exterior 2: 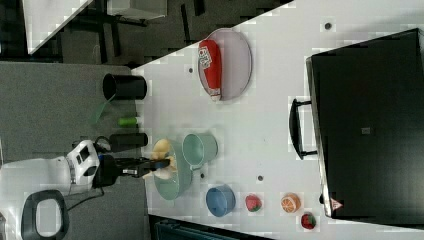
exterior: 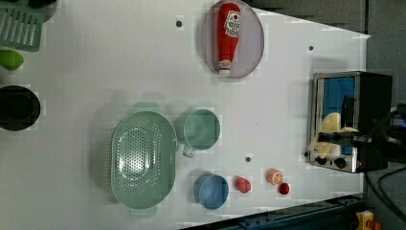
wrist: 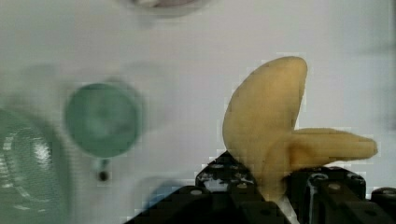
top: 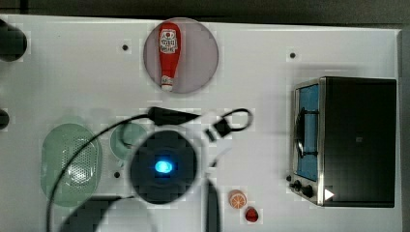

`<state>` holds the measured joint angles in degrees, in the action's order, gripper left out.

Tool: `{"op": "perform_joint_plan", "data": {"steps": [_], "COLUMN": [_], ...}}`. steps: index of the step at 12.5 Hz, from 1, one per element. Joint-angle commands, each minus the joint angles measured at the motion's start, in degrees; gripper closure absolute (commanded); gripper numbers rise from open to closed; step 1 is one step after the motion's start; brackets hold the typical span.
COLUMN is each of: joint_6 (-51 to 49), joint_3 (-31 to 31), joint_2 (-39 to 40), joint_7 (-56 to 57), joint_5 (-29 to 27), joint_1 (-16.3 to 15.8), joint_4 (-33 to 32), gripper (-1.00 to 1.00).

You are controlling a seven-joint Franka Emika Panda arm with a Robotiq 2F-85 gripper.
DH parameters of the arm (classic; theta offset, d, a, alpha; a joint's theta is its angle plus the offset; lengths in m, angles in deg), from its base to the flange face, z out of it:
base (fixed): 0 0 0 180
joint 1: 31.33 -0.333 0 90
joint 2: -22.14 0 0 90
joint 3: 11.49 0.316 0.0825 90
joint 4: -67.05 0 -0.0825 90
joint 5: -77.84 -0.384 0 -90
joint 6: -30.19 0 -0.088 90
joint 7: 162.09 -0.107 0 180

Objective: Pick Banana and place it in mug.

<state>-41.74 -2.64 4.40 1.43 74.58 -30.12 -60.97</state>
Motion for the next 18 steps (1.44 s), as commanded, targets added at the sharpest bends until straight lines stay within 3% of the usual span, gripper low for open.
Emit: {"op": "perform_joint_plan", "data": {"steps": [1, 6, 14, 15, 18], "joint_6": [0.10, 10.28, 25.62, 26.53, 28.21], "joint_3": [6.69, 15.51, 16.92, 16.94, 17.06], "joint_2": [1.70, 12.49, 28.76, 29.40, 29.61], "joint_7": [-14.71, -30.54, -35.41, -37.38, -43.14], "joint_5": [-3.23, -3.56, 0.57, 1.49, 2.03], "joint_1": [-1.30, -1.45, -1.56, -1.59, -2.28], "joint_4": [0.17, 0.04, -0.40, -0.83, -2.63], "gripper": [0.49, 0.49, 0.49, 0.42, -0.21]}}
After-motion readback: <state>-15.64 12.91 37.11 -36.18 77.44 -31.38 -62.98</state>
